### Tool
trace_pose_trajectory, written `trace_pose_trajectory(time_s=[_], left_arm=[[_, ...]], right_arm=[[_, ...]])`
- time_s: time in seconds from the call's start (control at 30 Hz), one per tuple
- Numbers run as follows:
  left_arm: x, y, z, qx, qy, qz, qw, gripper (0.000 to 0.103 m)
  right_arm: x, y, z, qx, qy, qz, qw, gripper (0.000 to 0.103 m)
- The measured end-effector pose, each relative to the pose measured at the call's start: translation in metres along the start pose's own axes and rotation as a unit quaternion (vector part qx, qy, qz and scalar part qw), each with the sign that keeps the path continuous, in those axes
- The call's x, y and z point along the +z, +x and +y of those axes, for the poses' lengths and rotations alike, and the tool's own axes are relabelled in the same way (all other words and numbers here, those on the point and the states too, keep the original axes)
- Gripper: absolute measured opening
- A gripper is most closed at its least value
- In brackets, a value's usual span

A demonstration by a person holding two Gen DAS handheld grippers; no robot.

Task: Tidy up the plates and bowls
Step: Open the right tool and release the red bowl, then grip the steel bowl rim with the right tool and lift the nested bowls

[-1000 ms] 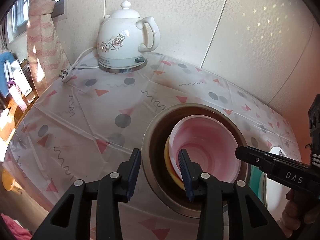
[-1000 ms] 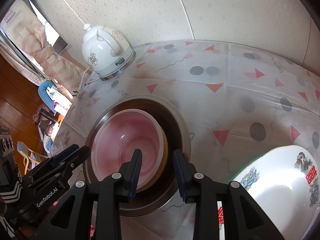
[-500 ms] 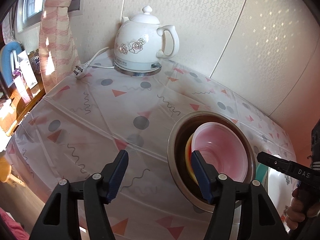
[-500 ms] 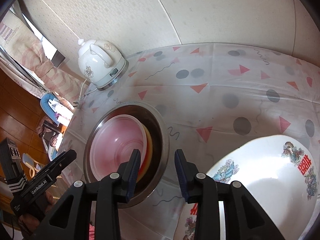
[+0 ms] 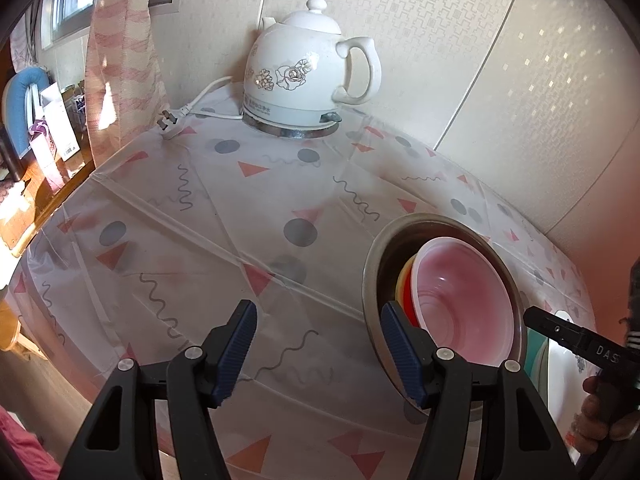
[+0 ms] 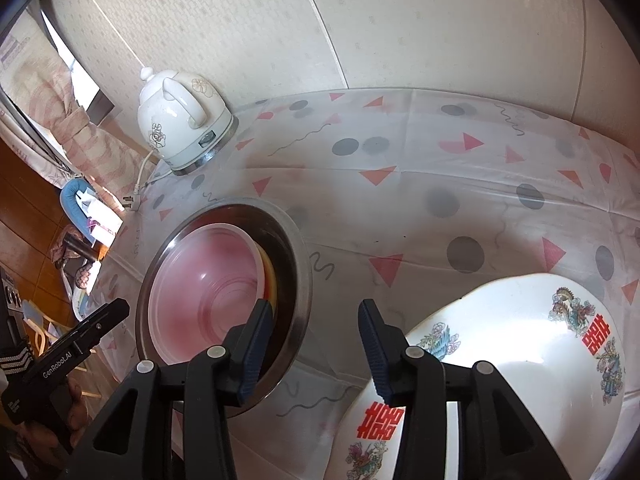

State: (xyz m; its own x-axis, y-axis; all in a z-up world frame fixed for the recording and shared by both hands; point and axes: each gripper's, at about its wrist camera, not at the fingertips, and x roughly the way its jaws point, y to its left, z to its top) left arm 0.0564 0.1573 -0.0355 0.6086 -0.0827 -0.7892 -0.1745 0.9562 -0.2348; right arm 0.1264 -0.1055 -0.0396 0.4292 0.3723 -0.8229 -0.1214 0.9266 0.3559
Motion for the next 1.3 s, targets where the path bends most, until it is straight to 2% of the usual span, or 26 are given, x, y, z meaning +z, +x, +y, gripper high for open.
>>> trace_pose_trajectory(time_s=[0.1,0.23,0.3,0.37,0.57,0.67,0.77,0.83,0.93,1.03,1.3], left_arm=[[0.003,0.003,0.001,-0.004,-0.001,0.002,1.0000,0.066],[0.005,0.004,-0.001,-0.015,0.008,0.002,0.9999,0.064],[0.006,0.006,0.000,-0.014,0.008,0.004,0.9999,0.062],[0.008,0.008,0.001,-0.025,0.004,0.007,0.9997,0.051],[0.011,0.013,0.000,-0.052,0.008,0.019,0.9984,0.041],[0.011,0.018,-0.005,-0.060,0.021,0.028,0.9976,0.028],[0.011,0.021,-0.009,-0.070,0.029,0.031,0.9966,0.020],[0.011,0.023,-0.012,-0.076,0.035,0.036,0.9959,0.019],[0.010,0.031,-0.015,-0.081,0.045,0.048,0.9946,0.013],[0.010,0.033,-0.016,-0.081,0.045,0.046,0.9946,0.013],[0.002,0.025,-0.016,-0.071,0.054,0.041,0.9952,0.013]], right_arm=[[0.000,0.003,0.003,-0.003,-0.007,0.006,1.000,0.041],[0.000,0.007,0.006,-0.011,-0.014,0.014,1.000,0.027],[0.000,0.009,0.007,-0.009,-0.014,0.018,1.000,0.025],[0.000,0.010,0.008,-0.011,-0.015,0.020,1.000,0.025],[0.005,0.015,0.009,-0.015,-0.011,0.028,0.999,0.025],[0.007,0.019,0.012,-0.017,-0.016,0.034,0.999,0.025],[0.007,0.022,0.015,-0.019,-0.021,0.039,0.999,0.025],[0.007,0.025,0.015,-0.020,-0.021,0.043,0.999,0.025],[0.007,0.028,0.015,-0.017,-0.024,0.046,0.998,0.020],[0.006,0.029,0.016,-0.016,-0.028,0.047,0.998,0.015],[0.005,0.027,0.019,-0.012,-0.033,0.048,0.998,0.015]])
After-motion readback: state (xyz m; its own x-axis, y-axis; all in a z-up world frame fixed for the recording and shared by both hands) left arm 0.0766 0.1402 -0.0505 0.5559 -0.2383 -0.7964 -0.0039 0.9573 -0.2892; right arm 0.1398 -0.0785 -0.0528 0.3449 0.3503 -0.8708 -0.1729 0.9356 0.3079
